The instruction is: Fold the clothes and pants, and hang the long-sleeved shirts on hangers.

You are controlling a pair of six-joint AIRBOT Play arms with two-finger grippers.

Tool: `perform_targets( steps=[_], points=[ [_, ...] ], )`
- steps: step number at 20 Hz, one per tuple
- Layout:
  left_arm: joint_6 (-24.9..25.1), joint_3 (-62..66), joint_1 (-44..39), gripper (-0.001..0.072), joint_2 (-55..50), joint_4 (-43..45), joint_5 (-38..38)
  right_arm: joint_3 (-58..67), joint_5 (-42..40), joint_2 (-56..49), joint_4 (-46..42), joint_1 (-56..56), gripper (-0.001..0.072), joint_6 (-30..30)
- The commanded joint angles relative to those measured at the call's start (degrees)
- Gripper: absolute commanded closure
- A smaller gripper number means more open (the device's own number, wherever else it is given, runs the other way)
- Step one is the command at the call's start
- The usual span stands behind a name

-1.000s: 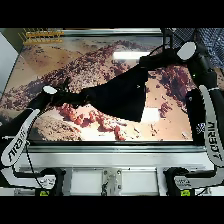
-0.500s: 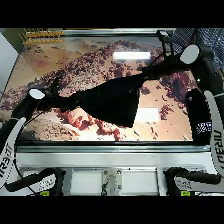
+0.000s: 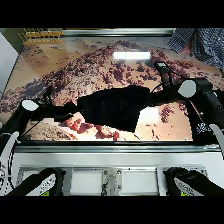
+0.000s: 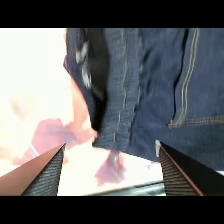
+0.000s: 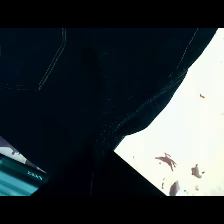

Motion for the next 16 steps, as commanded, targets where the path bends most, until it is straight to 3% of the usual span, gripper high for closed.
perform_targets(
  steps=[1,6,11,16],
  points=[
    [-3.8,-6.1,-4.3,0.0103,2.8,-0.3,3.8,-1.7,-2.8,1.3,1.6,0.2,0.0700,0.6],
    [-4.9,-7.1,-10.4,0.0103,-3.8,-2.9,12.5,-1.7,-3.5,1.3,3.0,0.2,0.0700,0.6],
    [-3.8,-1.7,-12.3,0.0104,-10.9,-4.5,11.7,-1.7,-3.6,1.3,3.0,0.2,0.0700,0.6],
    [-3.9,-0.7,-14.4,0.0105,-10.8,-4.5,12.3,-1.7,-3.7,1.3,2.9,0.2,0.0700,0.6]
  ],
)
